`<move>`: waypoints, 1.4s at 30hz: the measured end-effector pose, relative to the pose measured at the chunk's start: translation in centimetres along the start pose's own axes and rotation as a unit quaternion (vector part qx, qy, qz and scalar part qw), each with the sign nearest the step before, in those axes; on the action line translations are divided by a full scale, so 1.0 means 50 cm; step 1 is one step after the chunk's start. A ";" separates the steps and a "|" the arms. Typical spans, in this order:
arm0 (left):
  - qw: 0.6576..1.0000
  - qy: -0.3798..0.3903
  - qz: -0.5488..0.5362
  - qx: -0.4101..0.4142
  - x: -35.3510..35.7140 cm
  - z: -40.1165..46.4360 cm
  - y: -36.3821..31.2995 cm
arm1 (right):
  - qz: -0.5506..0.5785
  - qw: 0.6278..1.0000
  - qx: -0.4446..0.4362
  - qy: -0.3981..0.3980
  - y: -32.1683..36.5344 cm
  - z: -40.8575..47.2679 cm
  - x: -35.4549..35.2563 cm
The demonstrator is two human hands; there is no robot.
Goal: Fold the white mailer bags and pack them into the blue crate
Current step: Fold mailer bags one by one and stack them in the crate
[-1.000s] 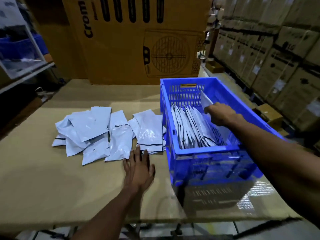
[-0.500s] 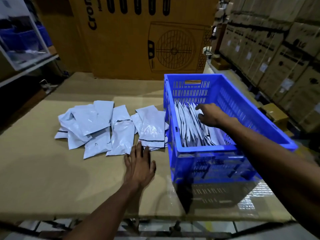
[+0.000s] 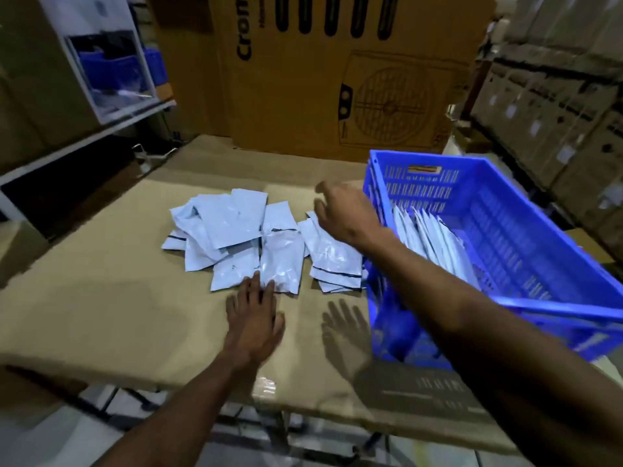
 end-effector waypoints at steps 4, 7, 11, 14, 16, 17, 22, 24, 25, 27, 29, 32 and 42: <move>1.000 -0.008 0.014 0.001 -0.017 -0.005 0.053 | 0.019 0.996 0.001 0.092 0.115 -0.028 0.122; 1.000 -0.001 0.009 0.007 -0.016 -0.005 0.064 | -0.052 0.983 0.036 0.174 0.124 -0.092 0.235; 0.999 0.037 0.029 0.000 -0.001 0.009 0.061 | -0.142 0.970 0.074 0.182 0.068 -0.153 0.311; 0.998 0.059 0.016 -0.006 0.001 0.010 0.059 | -0.147 0.967 0.122 0.170 0.042 -0.162 0.331; 0.998 0.061 0.014 -0.005 -0.001 0.008 0.058 | -0.135 0.964 0.142 0.178 0.032 -0.165 0.336; 0.998 0.060 0.012 -0.005 -0.003 0.008 0.057 | -0.135 0.966 0.137 0.171 0.026 -0.168 0.336; 0.999 0.049 0.000 -0.005 -0.004 0.008 0.055 | -0.035 0.997 0.051 0.050 0.045 -0.197 0.310; 0.999 0.012 -0.033 -0.006 -0.012 0.006 0.054 | 0.023 0.999 0.009 0.045 0.074 -0.223 0.302; 0.999 -0.015 -0.046 0.004 -0.018 0.005 0.055 | 0.043 0.998 -0.023 0.030 0.091 -0.240 0.303; 0.996 -0.063 -0.040 0.041 -0.025 0.001 0.056 | 0.089 0.991 -0.104 0.008 0.119 -0.285 0.303; 0.993 -0.094 -0.034 0.056 -0.031 0.003 0.063 | 0.131 0.975 -0.181 0.001 0.130 -0.329 0.301; 0.990 -0.125 -0.007 0.065 -0.052 0.008 0.094 | 0.141 0.954 -0.263 -0.001 0.121 -0.379 0.280; 0.948 -0.131 0.140 0.254 -0.069 -0.039 0.165 | 0.174 0.941 -0.289 0.011 0.047 -0.419 0.273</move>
Point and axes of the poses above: each hand's wrist, its own z-axis towards the middle knuckle, its own x-axis out of the palm, y = z × x, the point moved 1 cm from there along z, towards the middle knuckle, and after that the axes turned 11 degrees about -z, right-handed, at the moved point
